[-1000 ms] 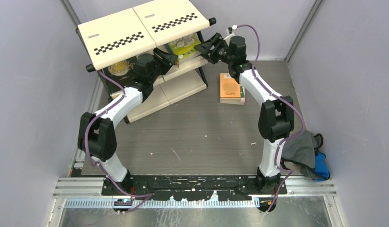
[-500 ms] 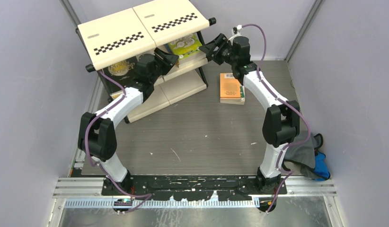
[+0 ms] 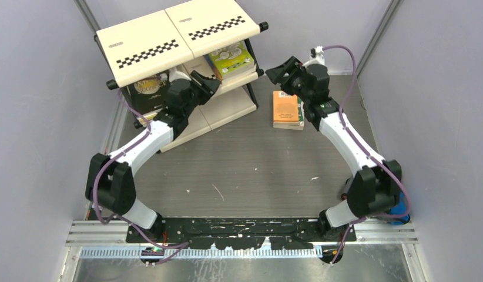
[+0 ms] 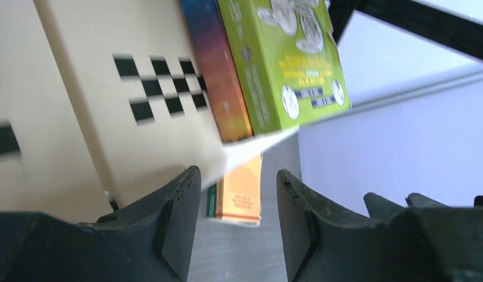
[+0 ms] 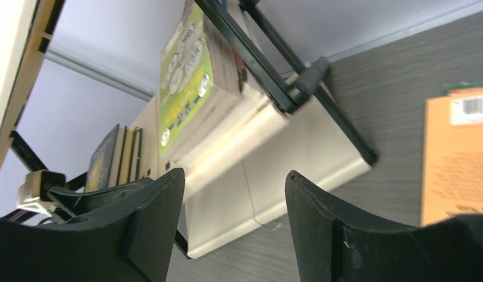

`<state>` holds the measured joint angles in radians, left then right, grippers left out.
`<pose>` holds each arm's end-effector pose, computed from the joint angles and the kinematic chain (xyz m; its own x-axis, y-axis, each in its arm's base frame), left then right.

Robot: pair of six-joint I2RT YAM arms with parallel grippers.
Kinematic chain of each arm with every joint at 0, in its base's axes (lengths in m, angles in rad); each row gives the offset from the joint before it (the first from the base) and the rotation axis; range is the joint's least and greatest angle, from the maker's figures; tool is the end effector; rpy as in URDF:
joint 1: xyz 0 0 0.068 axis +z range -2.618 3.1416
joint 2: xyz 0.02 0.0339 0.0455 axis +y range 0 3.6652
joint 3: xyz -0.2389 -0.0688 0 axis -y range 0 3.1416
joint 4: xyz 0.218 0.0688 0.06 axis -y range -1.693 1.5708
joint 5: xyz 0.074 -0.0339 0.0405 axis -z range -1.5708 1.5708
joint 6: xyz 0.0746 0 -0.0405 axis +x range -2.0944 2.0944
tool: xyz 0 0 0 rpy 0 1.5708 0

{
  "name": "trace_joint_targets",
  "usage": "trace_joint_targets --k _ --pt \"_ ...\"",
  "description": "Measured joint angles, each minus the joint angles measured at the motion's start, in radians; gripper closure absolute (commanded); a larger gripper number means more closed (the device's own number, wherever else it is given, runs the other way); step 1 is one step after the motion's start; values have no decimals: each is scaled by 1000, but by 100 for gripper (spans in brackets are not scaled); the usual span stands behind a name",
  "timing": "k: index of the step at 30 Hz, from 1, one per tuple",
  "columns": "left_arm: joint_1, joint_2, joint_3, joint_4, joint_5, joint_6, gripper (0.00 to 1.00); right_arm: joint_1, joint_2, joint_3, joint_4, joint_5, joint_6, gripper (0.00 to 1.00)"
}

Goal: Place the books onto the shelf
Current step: Place the book on the shelf, then pick up the book from the center of the board.

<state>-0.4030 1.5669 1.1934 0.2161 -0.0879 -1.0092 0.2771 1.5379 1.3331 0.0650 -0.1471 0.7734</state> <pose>0.3617 -0.1471 0.3055 -0.3399 -0.7716 -0.5376 0.0435 0.5581 -0.8286 0.3665 0.1156 0.3461 -0.3825 0.6097 -0.6943 -0.1999 0.6790 0.7064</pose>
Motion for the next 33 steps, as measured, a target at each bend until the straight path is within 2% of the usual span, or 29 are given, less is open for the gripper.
trace_joint_targets --k 4,8,16,20,26,33 --pt "-69 -95 -100 -5 -31 17 48 0 -169 -177 -15 95 -26 31" --pt "-172 -170 -200 -9 -72 30 48 0 -257 -294 -34 162 -39 31" --pt "-356 -192 -313 0 -120 56 47 0 -310 -462 -96 252 -43 32" --pt "-395 -124 -326 54 -109 56 47 0 -307 -516 -108 283 -46 32" --pt "-396 34 -322 98 -71 56 44 -3 -265 -522 -87 319 -66 32" --pt "-373 158 -206 123 -40 71 42 -4 -163 -469 -100 362 -109 32"
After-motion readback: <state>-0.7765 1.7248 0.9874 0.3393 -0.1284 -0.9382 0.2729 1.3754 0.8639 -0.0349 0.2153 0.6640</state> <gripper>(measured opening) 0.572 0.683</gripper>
